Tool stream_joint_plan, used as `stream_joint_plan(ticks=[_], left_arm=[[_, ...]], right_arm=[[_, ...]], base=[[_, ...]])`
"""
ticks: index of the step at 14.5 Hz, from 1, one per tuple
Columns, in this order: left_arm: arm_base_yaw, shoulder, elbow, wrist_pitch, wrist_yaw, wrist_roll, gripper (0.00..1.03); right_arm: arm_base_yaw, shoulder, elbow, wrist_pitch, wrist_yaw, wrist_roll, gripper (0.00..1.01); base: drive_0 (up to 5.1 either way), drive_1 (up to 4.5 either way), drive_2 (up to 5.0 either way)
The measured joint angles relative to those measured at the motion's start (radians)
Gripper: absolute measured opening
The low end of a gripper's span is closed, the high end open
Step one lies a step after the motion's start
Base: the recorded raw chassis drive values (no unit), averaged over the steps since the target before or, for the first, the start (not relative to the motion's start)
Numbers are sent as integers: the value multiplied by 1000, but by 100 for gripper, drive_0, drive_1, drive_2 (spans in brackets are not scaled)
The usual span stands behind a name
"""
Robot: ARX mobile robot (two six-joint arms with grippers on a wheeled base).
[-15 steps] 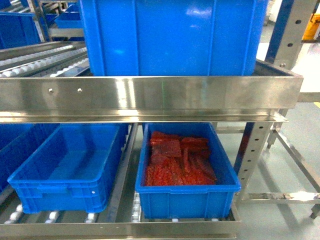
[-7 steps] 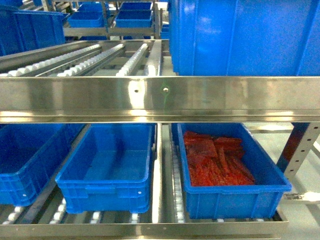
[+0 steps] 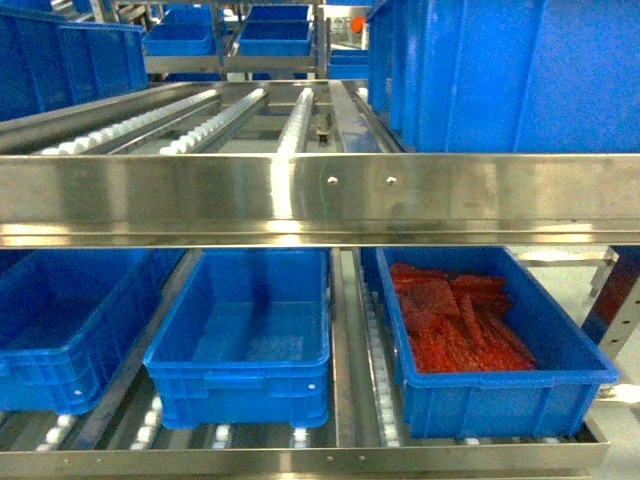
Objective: Sort blue parts and orange caps into right shelf containers
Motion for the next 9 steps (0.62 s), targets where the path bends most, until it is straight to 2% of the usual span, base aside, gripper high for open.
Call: stream_joint_plan(ticks=[9], left_arm=[[0, 0, 0, -2, 1, 0, 43]], right_arm=[[0, 0, 0, -4, 0, 0, 44]], base=[[-489, 247, 247]])
